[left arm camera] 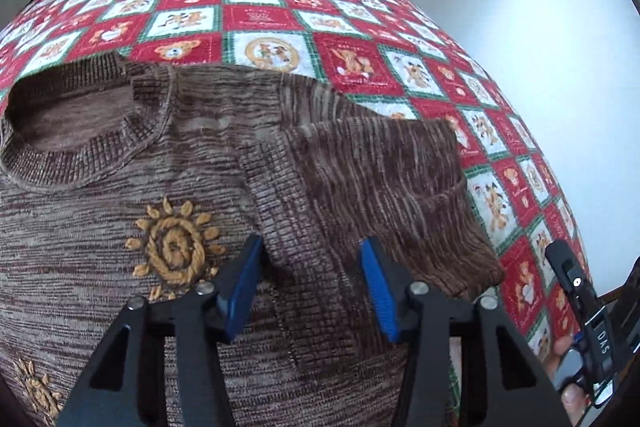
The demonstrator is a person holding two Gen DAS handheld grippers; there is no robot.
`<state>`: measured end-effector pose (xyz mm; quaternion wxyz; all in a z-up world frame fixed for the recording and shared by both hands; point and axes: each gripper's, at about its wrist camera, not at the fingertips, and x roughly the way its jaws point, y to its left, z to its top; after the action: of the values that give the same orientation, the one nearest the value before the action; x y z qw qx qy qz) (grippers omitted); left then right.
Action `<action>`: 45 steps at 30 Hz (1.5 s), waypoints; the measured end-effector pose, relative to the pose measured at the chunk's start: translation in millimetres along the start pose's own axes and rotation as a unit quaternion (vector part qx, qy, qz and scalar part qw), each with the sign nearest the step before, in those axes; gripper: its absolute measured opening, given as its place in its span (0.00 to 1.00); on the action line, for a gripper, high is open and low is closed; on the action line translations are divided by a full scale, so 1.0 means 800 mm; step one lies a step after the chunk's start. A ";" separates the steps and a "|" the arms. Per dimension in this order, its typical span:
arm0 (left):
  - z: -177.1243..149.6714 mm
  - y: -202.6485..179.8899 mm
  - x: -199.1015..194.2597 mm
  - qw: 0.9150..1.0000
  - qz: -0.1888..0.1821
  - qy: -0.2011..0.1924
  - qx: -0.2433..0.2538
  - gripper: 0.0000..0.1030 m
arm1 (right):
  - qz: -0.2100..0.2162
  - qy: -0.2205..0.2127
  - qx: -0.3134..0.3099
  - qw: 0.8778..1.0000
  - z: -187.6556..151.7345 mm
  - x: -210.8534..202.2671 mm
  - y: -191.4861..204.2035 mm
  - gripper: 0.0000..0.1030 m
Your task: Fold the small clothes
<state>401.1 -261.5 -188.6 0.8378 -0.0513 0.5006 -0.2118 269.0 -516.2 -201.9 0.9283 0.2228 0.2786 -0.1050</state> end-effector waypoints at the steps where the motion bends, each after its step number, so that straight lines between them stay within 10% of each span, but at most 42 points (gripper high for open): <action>1: 0.000 -0.001 0.000 1.000 0.002 0.000 0.005 0.50 | 0.000 0.000 0.000 1.000 0.000 0.000 0.000 0.68; 3: -0.001 -0.005 0.000 1.000 0.013 -0.001 0.019 0.35 | -0.002 0.000 -0.002 1.000 0.000 0.001 0.001 0.68; 4: 0.000 -0.004 0.000 1.000 0.015 -0.004 0.020 0.07 | -0.003 0.002 -0.004 1.000 0.000 0.002 0.002 0.68; 19: 0.031 0.023 -0.093 0.997 0.011 -0.065 0.040 0.07 | -0.010 0.008 -0.013 1.000 -0.001 0.006 0.006 0.68; 45: -0.008 0.152 -0.082 0.995 0.084 -0.041 -0.018 0.07 | -0.011 0.012 -0.015 1.000 -0.001 0.007 0.006 0.69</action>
<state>405.5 -123.9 -174.7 0.8715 -0.0329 0.4720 -0.1287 274.7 -511.9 -203.8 0.9269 0.2073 0.2934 -0.1087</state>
